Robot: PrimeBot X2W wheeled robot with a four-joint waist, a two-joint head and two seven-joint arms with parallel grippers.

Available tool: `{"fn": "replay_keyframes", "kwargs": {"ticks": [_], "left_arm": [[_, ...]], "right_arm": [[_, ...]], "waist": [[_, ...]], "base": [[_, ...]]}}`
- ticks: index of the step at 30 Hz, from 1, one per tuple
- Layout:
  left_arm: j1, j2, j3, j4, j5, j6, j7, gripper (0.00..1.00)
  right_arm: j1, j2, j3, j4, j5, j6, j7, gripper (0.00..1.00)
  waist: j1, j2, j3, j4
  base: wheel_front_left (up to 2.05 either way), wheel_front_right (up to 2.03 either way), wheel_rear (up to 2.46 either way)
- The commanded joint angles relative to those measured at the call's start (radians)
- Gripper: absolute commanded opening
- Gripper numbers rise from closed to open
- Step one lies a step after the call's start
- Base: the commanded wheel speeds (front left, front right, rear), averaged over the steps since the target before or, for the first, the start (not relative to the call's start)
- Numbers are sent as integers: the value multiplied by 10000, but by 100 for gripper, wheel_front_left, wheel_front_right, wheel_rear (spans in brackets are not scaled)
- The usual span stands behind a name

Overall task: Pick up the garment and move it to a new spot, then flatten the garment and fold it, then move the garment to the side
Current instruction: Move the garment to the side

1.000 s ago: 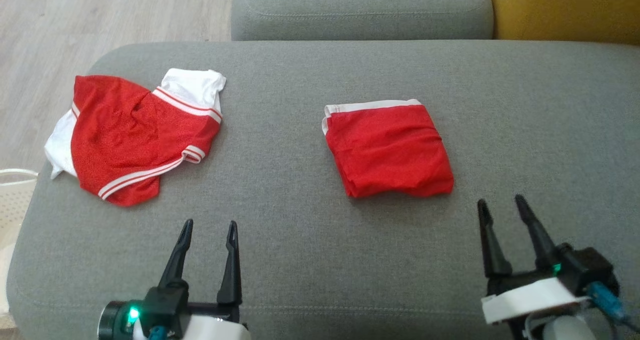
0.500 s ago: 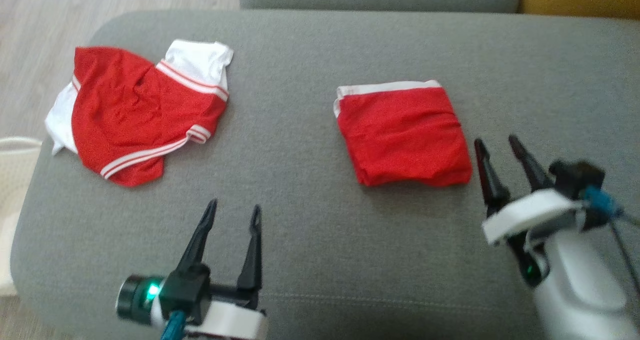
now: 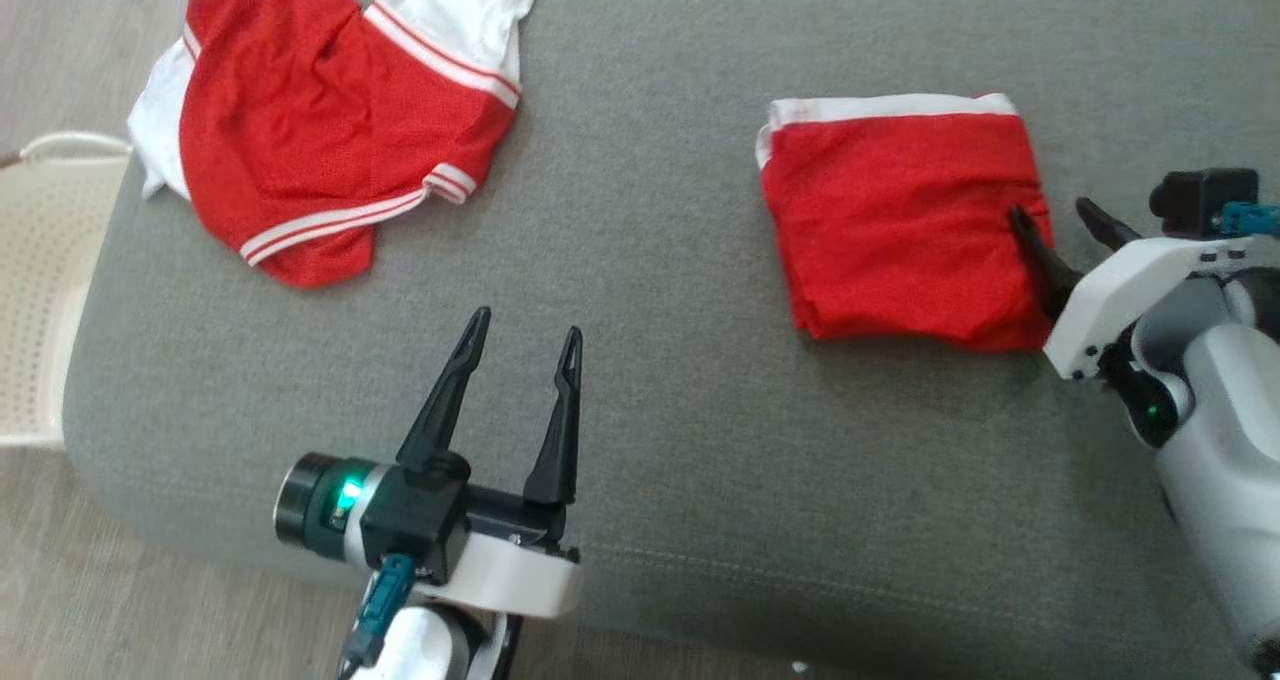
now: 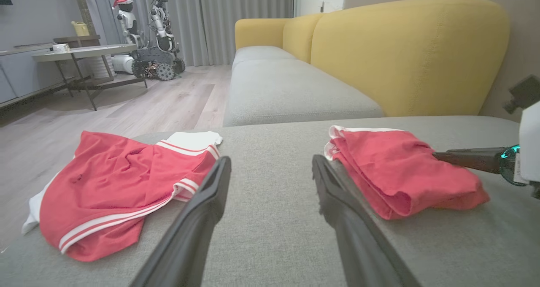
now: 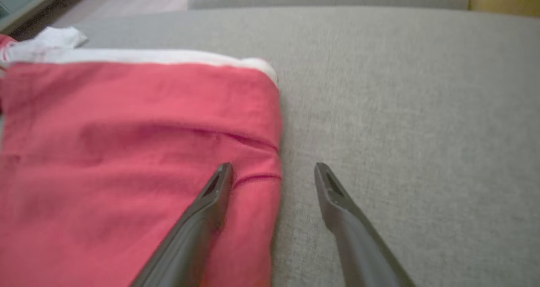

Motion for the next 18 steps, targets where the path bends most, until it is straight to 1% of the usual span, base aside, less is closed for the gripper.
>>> {"fn": "replay_keyframes", "kwargs": {"ticks": [1,3,4,5,6,9,12,18], "left_arm": [[-311,3,241,-311,-82,65,-51,100],[-387,3,223,-304,-112,120,-51,100],[-417,3,221,-300,-128,141,-51,100],[-481,3,212,-271,-148,152,-51,100],[-515,3,204,-253,-155,149,-51,100],[-614,3,209,-244,-140,165,-51,100],[-670,3,297,-343,-115,193,-51,100],[-806,9,552,-521,2,95,-51,100]], "right_arm": [[-153,-108,187,-226,122,63,32,91],[-212,-172,371,-228,464,63,307,68],[-230,-209,480,-249,624,63,434,47],[-266,-282,707,-323,872,63,577,17],[-270,-313,800,-346,993,63,607,0],[-339,-445,1033,-434,1204,63,457,0],[-449,-710,1186,-530,1199,63,118,0],[-817,-1612,1196,-983,820,63,-532,0]], "waist": [[0,0,185,142],[0,0,286,140],[0,0,331,127],[0,0,408,95],[0,0,432,80],[0,0,494,-15],[0,0,590,-257],[0,0,1014,-1113]], "base": [[0,0,0],[0,0,0],[0,0,0],[0,0,0],[0,0,0],[0,0,0],[0,0,0],[0,0,0]]}}
